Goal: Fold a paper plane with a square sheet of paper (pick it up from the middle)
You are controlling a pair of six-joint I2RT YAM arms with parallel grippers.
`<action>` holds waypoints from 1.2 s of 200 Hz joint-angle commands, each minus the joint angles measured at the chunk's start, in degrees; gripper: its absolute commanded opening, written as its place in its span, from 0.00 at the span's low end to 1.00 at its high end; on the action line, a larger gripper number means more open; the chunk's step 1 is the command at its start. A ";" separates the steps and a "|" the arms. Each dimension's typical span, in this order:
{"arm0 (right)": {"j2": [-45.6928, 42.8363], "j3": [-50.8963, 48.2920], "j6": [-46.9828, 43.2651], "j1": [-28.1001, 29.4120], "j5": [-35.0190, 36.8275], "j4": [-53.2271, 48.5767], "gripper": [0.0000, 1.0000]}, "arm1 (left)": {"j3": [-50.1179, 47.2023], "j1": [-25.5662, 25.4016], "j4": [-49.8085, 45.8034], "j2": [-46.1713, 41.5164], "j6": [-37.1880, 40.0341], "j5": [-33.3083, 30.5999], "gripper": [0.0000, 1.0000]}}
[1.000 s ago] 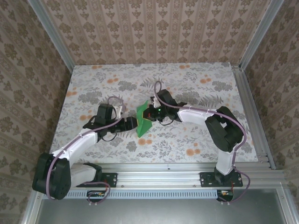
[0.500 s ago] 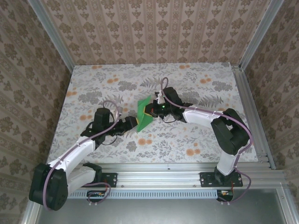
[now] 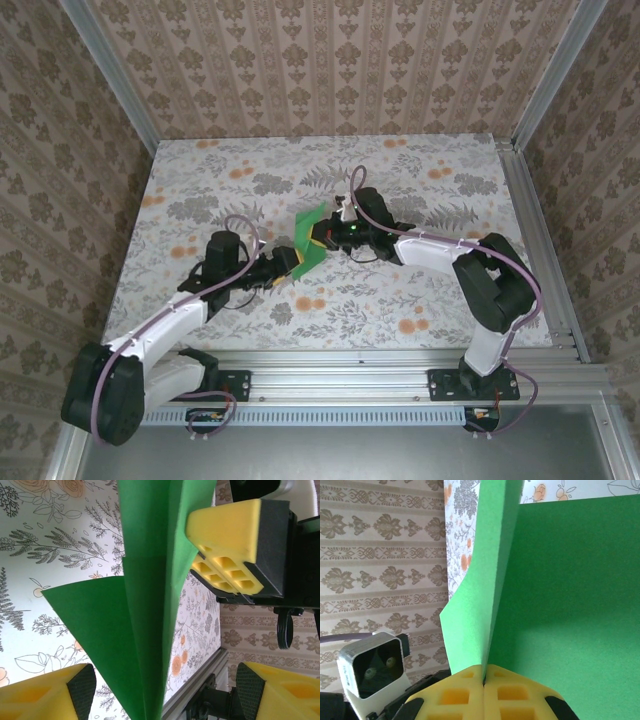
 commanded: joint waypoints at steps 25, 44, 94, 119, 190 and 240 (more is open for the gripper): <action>-2.72 -1.23 1.45 -0.47 -1.35 3.23 0.00 | 0.55 -0.74 1.94 1.19 -1.24 0.68 0.77; -2.64 -1.47 1.83 -0.43 -1.65 3.68 0.00 | 0.76 -0.70 4.22 1.63 -2.47 0.93 0.75; -3.06 -2.44 1.90 -0.43 -1.68 3.74 0.00 | 4.01 -0.69 3.90 3.83 -1.12 1.19 0.64; -3.15 -3.08 1.85 -0.62 -1.62 3.91 0.00 | 4.58 -0.70 4.10 4.81 -0.88 1.38 0.54; -2.75 -4.04 2.45 -0.78 -1.80 5.30 0.00 | 5.79 -0.67 2.77 6.18 1.04 1.95 0.30; -2.82 -4.69 2.75 -0.87 -1.97 6.11 0.00 | 6.54 -0.67 1.47 6.93 2.32 2.58 0.17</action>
